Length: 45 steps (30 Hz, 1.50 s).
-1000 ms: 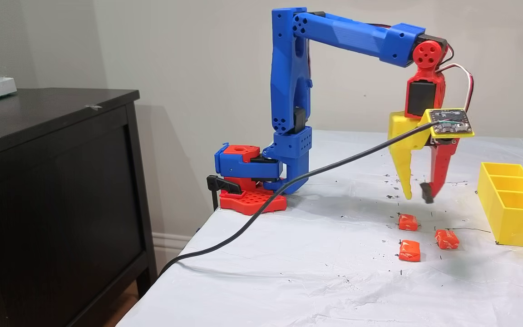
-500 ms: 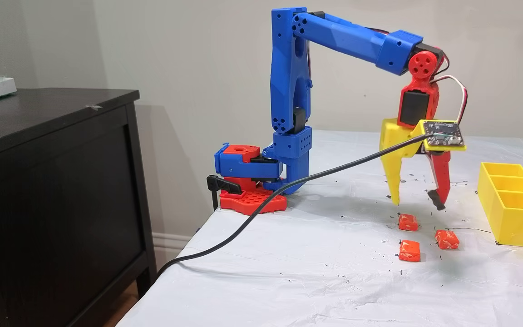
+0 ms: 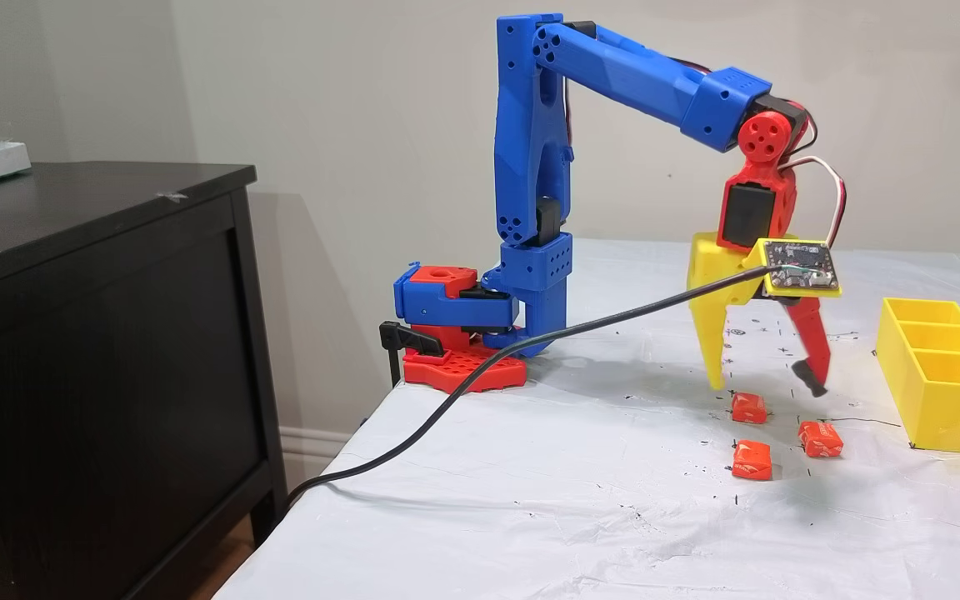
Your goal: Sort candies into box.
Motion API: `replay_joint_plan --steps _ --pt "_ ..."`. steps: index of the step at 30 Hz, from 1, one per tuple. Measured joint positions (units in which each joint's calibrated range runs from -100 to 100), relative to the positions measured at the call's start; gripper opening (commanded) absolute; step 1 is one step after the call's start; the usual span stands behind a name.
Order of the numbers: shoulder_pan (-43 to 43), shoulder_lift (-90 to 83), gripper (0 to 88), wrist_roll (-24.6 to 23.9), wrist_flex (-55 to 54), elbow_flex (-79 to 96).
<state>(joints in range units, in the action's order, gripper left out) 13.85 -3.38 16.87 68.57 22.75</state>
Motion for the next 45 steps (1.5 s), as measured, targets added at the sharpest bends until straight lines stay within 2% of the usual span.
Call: replay_joint_plan --steps 19,22,24,25,28,45 --pt "-1.25 6.43 26.8 0.00 -5.48 1.11" --pt "-1.25 6.43 20.2 0.20 -6.19 1.63" --pt "-1.25 6.43 7.5 0.24 -6.67 1.80" --pt "-1.25 6.43 4.4 0.20 -7.22 1.80" --pt "-1.79 6.43 0.7 0.00 -7.62 1.71" --pt "-1.79 0.51 0.2 -1.61 -1.75 1.88"
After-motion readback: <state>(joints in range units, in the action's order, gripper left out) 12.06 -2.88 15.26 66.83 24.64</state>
